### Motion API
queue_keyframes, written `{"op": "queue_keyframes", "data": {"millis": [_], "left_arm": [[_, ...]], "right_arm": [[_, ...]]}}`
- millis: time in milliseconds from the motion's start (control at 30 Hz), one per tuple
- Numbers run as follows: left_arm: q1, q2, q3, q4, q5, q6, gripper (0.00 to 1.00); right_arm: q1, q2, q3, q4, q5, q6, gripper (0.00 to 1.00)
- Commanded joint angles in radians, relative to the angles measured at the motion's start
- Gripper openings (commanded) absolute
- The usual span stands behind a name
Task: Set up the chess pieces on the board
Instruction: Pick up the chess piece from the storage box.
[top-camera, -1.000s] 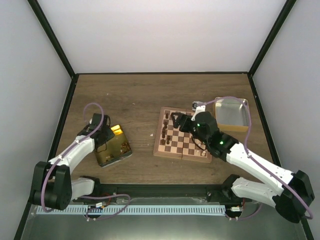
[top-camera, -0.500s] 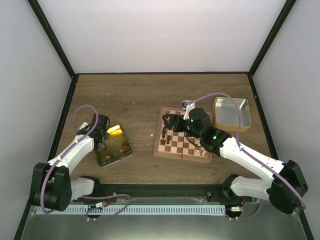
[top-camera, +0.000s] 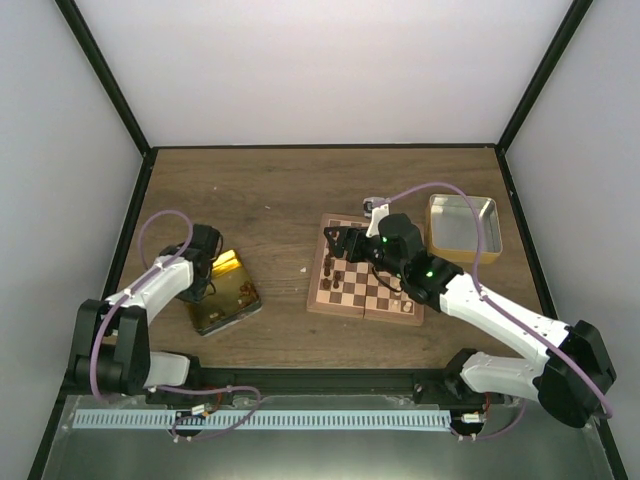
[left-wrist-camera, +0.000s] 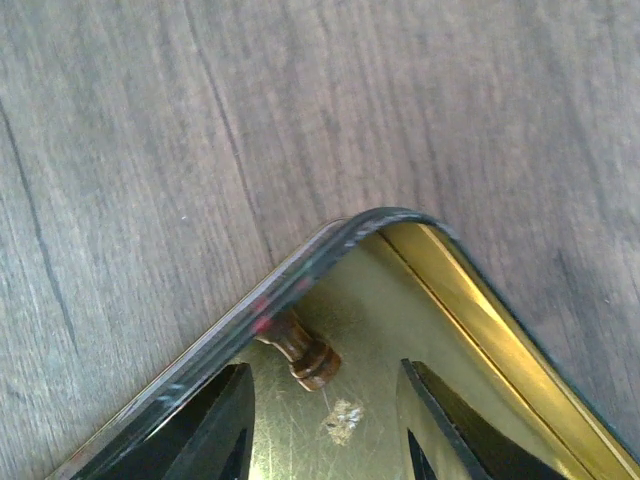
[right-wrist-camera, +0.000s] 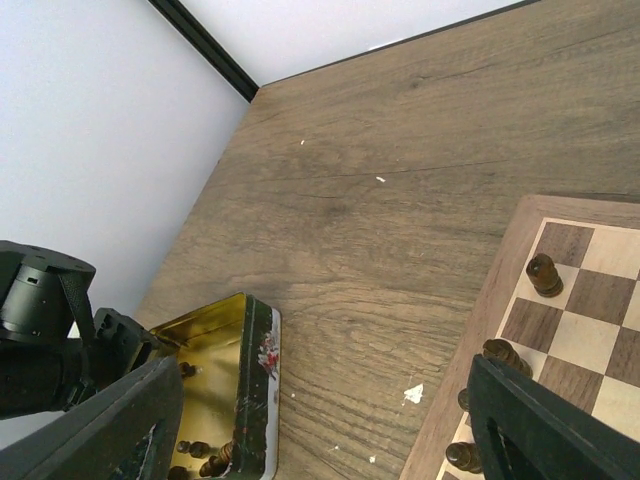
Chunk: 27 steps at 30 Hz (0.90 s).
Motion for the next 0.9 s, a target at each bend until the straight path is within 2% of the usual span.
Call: {"op": "queue_keyframes", "data": {"millis": [0, 433, 633, 867], "left_arm": [[0.025, 0.008, -0.031, 0.025, 0.054, -0.068, 0.39], [0.076, 0.024, -0.045, 0.030, 0.062, -0.169, 0.38], [0.090, 0.049, -0.051, 0.060, 0.092, -0.177, 0.31], [0.101, 0.053, -0.068, 0.108, 0.114, -0.151, 0.12]], "right_arm": [[-0.003, -0.001, 0.047, 0.012, 0.015, -0.019, 0.79], [-0.003, -0.002, 0.048, 0.004, 0.028, -0.016, 0.79], [-0.003, -0.002, 0.048, 0.001, 0.037, -0.015, 0.79], [-0.003, -0.008, 0.045, -0.005, 0.055, -0.014, 0.79]]}}
